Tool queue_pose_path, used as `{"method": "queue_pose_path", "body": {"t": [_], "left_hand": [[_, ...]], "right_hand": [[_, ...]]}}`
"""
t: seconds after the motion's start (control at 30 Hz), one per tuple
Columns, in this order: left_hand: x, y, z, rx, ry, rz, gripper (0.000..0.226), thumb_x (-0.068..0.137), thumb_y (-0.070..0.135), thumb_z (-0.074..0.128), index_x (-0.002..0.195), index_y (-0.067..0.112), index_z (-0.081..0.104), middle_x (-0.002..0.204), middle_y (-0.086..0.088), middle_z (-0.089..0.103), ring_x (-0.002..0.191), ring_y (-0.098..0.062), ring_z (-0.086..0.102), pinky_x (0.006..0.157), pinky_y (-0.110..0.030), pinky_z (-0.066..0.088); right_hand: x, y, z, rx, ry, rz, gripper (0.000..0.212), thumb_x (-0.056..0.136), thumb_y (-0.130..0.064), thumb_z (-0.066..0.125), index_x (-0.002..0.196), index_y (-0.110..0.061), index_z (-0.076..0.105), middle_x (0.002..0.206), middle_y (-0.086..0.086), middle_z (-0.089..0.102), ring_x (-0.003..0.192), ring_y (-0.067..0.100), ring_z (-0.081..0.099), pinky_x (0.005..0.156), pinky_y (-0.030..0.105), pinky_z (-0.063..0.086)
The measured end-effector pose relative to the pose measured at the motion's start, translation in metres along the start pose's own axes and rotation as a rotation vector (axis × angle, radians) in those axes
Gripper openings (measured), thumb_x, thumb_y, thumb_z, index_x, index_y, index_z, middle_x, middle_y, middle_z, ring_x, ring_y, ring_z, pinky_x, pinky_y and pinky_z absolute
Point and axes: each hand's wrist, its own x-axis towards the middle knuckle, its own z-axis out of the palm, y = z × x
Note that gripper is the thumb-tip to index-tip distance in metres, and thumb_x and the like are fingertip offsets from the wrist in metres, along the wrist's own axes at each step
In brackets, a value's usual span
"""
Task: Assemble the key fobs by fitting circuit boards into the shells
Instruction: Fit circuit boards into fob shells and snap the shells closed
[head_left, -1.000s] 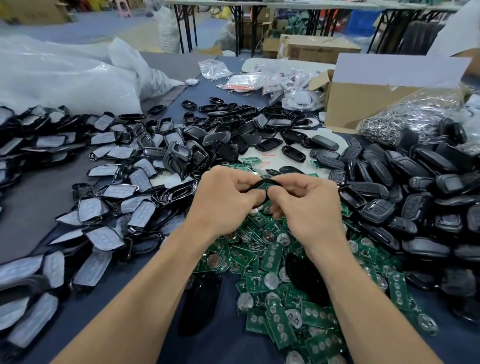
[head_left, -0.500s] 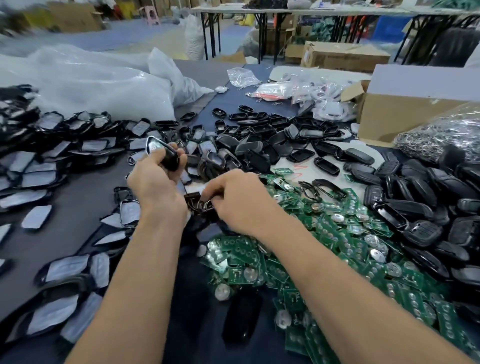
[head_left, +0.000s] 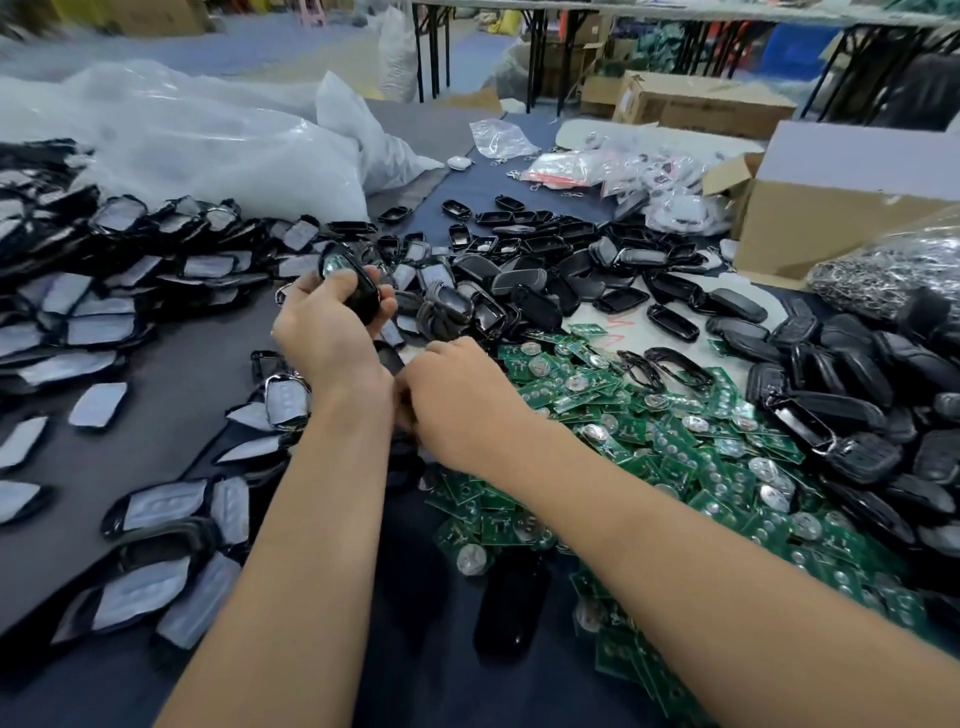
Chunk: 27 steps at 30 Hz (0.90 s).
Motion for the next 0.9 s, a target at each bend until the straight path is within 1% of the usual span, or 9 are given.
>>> {"method": "queue_pose_path", "body": {"t": [0.13, 0.3, 0.37, 0.47, 0.57, 0.63, 0.7, 0.8, 0.9], "left_hand": [[-0.009, -0.002, 0.003, 0.046, -0.067, -0.060, 0.012, 0.097, -0.005, 0.056, 0.095, 0.007, 0.059, 0.072, -0.012, 0.072, 0.055, -0.021, 0.066, 0.055, -0.024, 0.055], [-0.018, -0.005, 0.007, 0.120, -0.184, -0.103, 0.009, 0.100, -0.003, 0.054, 0.098, 0.004, 0.058, 0.077, -0.013, 0.071, 0.056, -0.021, 0.066, 0.056, -0.024, 0.055], [-0.024, -0.008, 0.009, 0.169, -0.216, -0.100, 0.008, 0.101, -0.003, 0.054, 0.102, 0.004, 0.058, 0.078, -0.013, 0.070, 0.056, -0.020, 0.066, 0.057, -0.026, 0.056], [-0.033, -0.012, 0.011, 0.228, -0.263, -0.058, 0.009, 0.100, -0.003, 0.055, 0.101, 0.005, 0.059, 0.078, -0.013, 0.071, 0.057, -0.020, 0.066, 0.057, -0.028, 0.057], [-0.038, -0.013, 0.012, 0.287, -0.297, 0.020, 0.018, 0.098, -0.004, 0.057, 0.090, 0.012, 0.060, 0.073, -0.009, 0.073, 0.059, -0.021, 0.067, 0.056, -0.029, 0.057], [-0.040, -0.015, 0.012, 0.320, -0.316, 0.058, 0.019, 0.097, -0.004, 0.059, 0.089, 0.013, 0.061, 0.070, -0.007, 0.073, 0.059, -0.022, 0.068, 0.055, -0.028, 0.057], [-0.041, -0.016, 0.012, 0.350, -0.332, 0.085, 0.018, 0.097, -0.004, 0.059, 0.090, 0.013, 0.061, 0.071, -0.008, 0.073, 0.058, -0.022, 0.067, 0.054, -0.027, 0.056], [-0.040, -0.020, 0.012, 0.376, -0.339, 0.096, 0.016, 0.097, -0.004, 0.060, 0.094, 0.011, 0.059, 0.073, -0.010, 0.074, 0.055, -0.021, 0.067, 0.054, -0.028, 0.056], [-0.041, -0.024, 0.013, 0.395, -0.351, 0.098, 0.017, 0.096, -0.004, 0.061, 0.091, 0.012, 0.060, 0.071, -0.007, 0.074, 0.055, -0.021, 0.067, 0.054, -0.029, 0.057]], "right_hand": [[-0.026, 0.013, -0.009, 0.471, 0.076, 0.246, 0.013, 0.086, -0.015, 0.071, 0.089, -0.016, 0.084, 0.066, 0.006, 0.069, 0.056, 0.019, 0.048, 0.056, 0.029, 0.043], [-0.075, 0.038, -0.013, 0.900, 0.333, 0.513, 0.018, 0.085, -0.016, 0.078, 0.084, -0.033, 0.084, 0.060, -0.017, 0.071, 0.042, 0.000, 0.048, 0.043, 0.009, 0.035], [-0.089, 0.046, -0.012, 0.893, 0.463, 0.575, 0.026, 0.085, -0.016, 0.079, 0.074, -0.040, 0.081, 0.060, -0.022, 0.069, 0.043, 0.002, 0.046, 0.043, 0.012, 0.036], [-0.099, 0.047, -0.006, 0.748, 0.565, 0.630, 0.023, 0.088, -0.018, 0.080, 0.088, -0.041, 0.080, 0.067, -0.024, 0.068, 0.052, 0.001, 0.054, 0.051, 0.011, 0.041], [-0.097, 0.035, 0.000, 0.362, 0.542, 0.480, 0.023, 0.087, -0.011, 0.079, 0.100, -0.029, 0.083, 0.080, -0.030, 0.046, 0.076, 0.004, 0.055, 0.074, 0.020, 0.049], [-0.094, 0.031, 0.003, 0.275, 0.440, 0.412, 0.026, 0.088, -0.006, 0.076, 0.104, -0.026, 0.083, 0.079, -0.016, 0.052, 0.080, 0.012, 0.053, 0.075, 0.022, 0.049], [-0.093, 0.029, 0.004, 0.331, 0.271, 0.387, 0.030, 0.091, -0.007, 0.071, 0.112, -0.025, 0.082, 0.094, -0.005, 0.067, 0.091, 0.012, 0.054, 0.083, 0.013, 0.041], [-0.099, 0.031, 0.005, 0.518, 0.199, 0.400, 0.027, 0.092, -0.008, 0.069, 0.108, -0.025, 0.083, 0.104, -0.007, 0.079, 0.104, 0.010, 0.068, 0.095, 0.014, 0.048], [-0.105, 0.032, 0.002, 0.629, 0.352, 0.449, 0.028, 0.092, -0.012, 0.074, 0.103, -0.036, 0.082, 0.085, -0.027, 0.069, 0.092, -0.003, 0.064, 0.076, -0.002, 0.041]]}}
